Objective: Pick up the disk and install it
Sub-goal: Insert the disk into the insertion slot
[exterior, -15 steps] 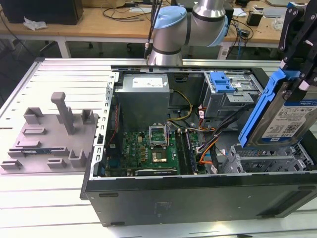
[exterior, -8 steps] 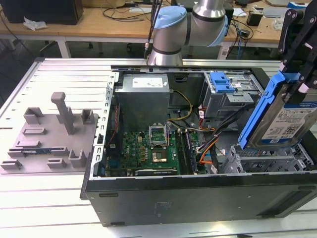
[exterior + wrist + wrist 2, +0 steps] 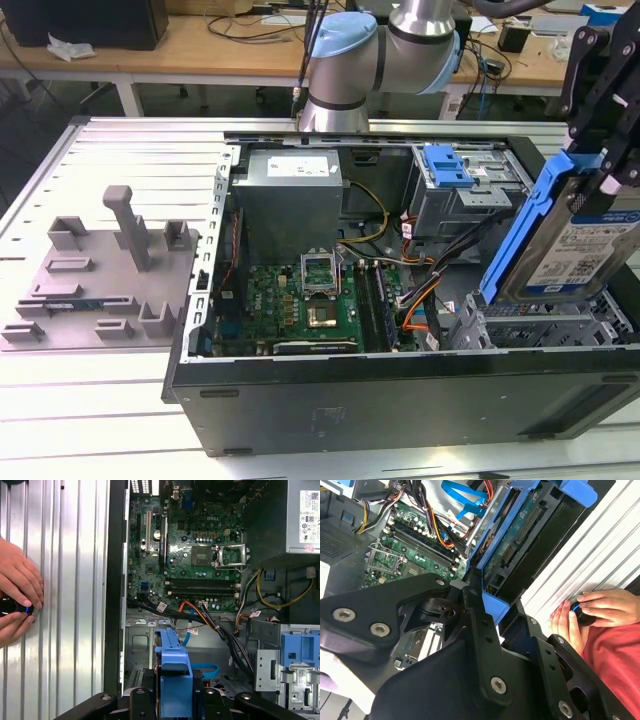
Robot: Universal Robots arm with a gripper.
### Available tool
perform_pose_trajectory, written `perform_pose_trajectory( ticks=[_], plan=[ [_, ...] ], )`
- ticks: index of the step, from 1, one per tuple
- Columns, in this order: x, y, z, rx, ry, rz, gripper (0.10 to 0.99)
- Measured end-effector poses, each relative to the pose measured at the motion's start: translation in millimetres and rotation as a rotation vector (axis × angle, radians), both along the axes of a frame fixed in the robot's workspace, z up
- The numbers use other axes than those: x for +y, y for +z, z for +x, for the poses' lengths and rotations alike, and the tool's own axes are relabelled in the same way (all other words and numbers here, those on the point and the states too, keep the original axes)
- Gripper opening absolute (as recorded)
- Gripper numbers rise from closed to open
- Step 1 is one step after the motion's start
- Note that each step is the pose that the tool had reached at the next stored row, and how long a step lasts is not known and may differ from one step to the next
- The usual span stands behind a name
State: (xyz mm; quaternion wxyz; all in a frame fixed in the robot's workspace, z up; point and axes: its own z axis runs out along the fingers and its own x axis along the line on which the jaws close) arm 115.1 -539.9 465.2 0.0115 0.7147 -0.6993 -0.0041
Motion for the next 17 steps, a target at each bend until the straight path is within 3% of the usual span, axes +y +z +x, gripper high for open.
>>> perform_pose_trajectory(
  ticks=[17],
  plan=[
    [-0.3,-9.7,0.0,0.0000,0.000,0.000,0.365]
  ],
)
